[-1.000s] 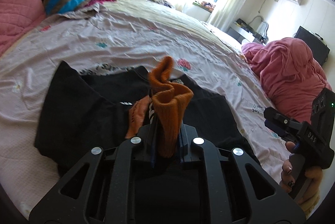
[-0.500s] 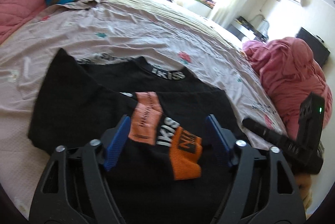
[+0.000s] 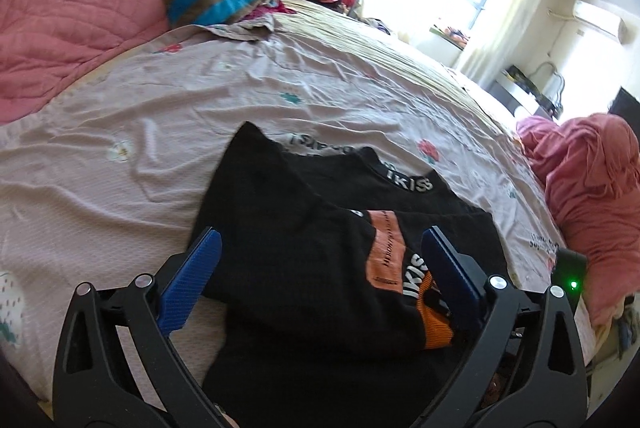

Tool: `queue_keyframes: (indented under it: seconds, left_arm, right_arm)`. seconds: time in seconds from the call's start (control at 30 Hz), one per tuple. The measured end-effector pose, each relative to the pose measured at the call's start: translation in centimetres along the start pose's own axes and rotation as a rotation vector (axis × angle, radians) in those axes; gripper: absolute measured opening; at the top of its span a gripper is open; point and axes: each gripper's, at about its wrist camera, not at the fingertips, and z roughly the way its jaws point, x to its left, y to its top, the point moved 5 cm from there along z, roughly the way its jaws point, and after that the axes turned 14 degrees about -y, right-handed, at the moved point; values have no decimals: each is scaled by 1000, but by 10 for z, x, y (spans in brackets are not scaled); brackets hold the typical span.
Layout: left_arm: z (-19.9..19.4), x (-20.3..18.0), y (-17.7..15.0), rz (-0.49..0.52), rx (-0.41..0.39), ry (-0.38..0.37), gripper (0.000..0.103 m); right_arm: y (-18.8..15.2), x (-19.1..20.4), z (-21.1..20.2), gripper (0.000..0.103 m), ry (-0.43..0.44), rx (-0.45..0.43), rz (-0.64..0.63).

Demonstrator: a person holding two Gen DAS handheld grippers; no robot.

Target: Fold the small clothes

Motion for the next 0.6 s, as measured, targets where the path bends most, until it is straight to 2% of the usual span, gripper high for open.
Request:
queue_keyframes:
  seconds: [0.07, 0.2, 0.4, 0.6]
  left_arm:
    - [-5, 8, 2, -14, -15, 3, 94]
    - [-13, 19, 2, -41, -29, 12, 94]
    - [-23, 28, 2, -64, -43, 33, 94]
    - [-32, 27, 6, -62, -49, 46, 94]
  right_arm:
    - [2, 3, -2, 16, 20, -7, -7]
    - [17, 13, -23, 14, 42, -76, -63]
    - [61, 25, -69, 14, 105, -213, -125]
    - [102, 6, -100, 14, 54, -328, -155]
